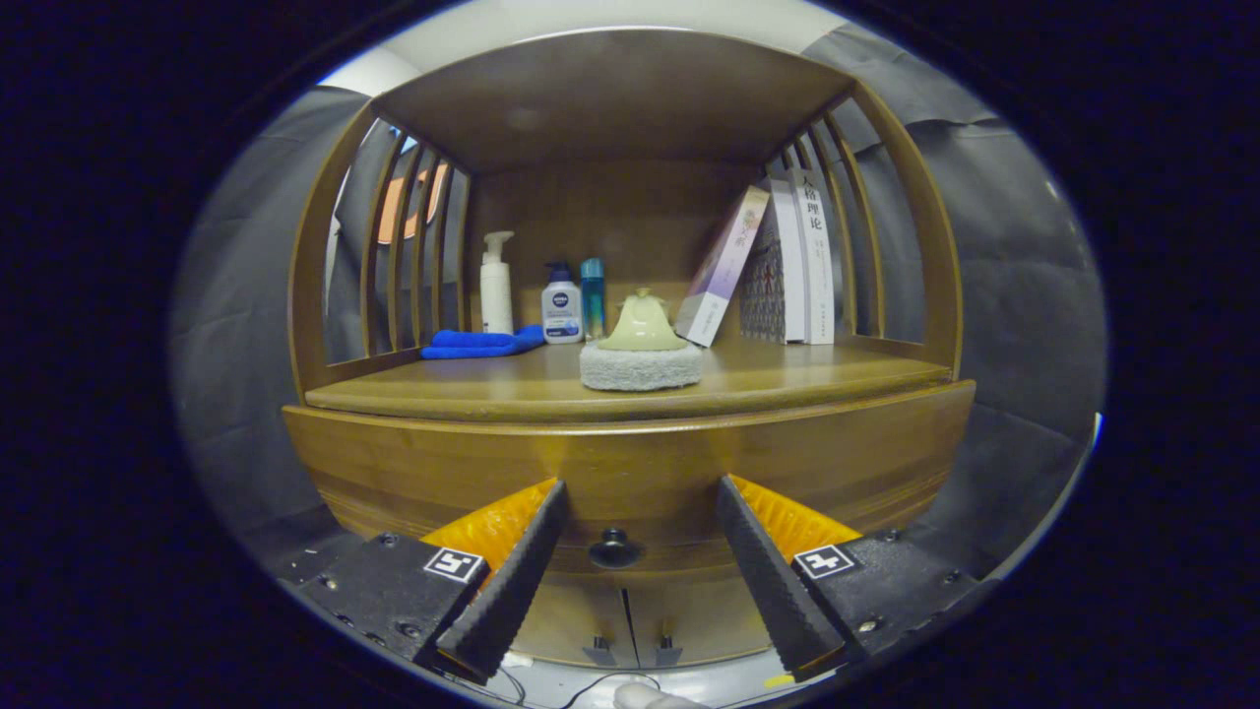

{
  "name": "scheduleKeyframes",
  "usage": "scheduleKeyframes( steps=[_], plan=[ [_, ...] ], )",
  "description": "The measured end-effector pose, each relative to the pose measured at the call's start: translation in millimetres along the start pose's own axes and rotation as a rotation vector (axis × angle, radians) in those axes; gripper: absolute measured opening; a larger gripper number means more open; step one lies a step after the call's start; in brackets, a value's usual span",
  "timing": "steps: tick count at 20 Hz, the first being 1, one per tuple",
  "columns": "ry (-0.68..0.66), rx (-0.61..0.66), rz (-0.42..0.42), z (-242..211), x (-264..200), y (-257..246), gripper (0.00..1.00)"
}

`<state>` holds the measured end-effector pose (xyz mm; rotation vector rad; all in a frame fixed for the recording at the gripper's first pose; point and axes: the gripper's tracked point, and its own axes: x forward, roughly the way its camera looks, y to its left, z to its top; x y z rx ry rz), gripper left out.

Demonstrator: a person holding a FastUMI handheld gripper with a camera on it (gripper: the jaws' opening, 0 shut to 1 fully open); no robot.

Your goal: Pull open the drawer, take out the items inside it, and place them on the countertop above the cabinet.

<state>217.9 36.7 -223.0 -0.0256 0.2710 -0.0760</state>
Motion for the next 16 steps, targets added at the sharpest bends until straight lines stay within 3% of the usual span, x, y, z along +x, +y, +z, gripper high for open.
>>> scheduleKeyframes(
  steps=[9,13,16],
  plan=[
    [0.065,-0.009,0.004,-7,11,2,0.99],
    [0.016,-0.045,0.043,18,-20,-4,0.99],
    [-0.028,-0.050,0.074,46,-73,-12,0.99]
  ],
)
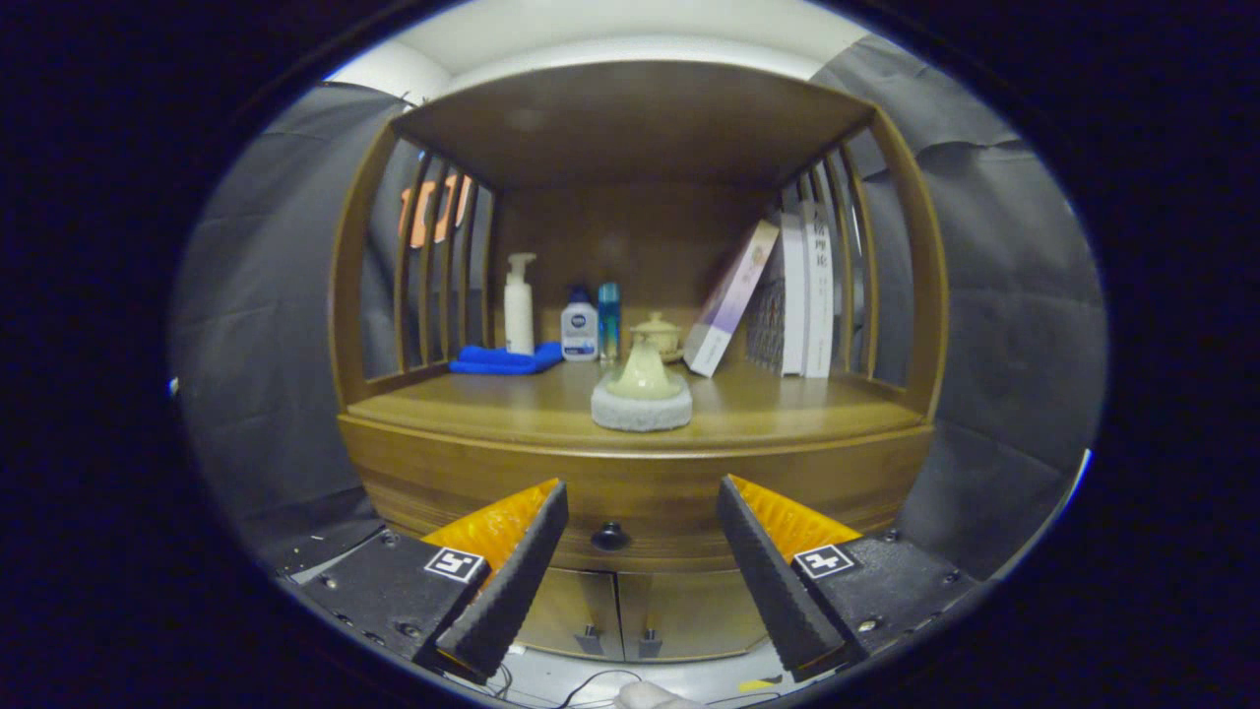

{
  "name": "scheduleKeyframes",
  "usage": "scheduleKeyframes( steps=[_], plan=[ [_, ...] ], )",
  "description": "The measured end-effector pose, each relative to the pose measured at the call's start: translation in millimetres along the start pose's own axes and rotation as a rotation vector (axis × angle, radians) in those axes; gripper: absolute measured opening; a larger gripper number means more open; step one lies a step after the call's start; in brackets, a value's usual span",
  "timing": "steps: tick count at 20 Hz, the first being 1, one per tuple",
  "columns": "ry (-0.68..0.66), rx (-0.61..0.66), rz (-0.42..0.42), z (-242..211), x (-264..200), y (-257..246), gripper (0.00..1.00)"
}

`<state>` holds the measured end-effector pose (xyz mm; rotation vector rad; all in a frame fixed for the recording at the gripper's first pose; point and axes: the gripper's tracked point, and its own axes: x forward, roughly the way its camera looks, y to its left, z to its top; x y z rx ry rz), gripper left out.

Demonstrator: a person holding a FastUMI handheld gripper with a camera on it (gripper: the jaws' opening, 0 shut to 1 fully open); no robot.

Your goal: Pull open the drawer, take out the items inside it, and place them on the countertop above the cabinet.

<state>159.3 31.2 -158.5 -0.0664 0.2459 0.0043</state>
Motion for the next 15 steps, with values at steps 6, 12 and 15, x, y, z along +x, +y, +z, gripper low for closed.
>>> scheduleKeyframes(
  steps=[6,12,15],
  plan=[
    [-0.062,0.068,0.025,57,-88,-37,0.99],
    [-0.066,0.057,0.010,61,-136,-68,0.99],
    [-0.097,0.071,0.016,65,-150,-78,0.99]
  ],
)
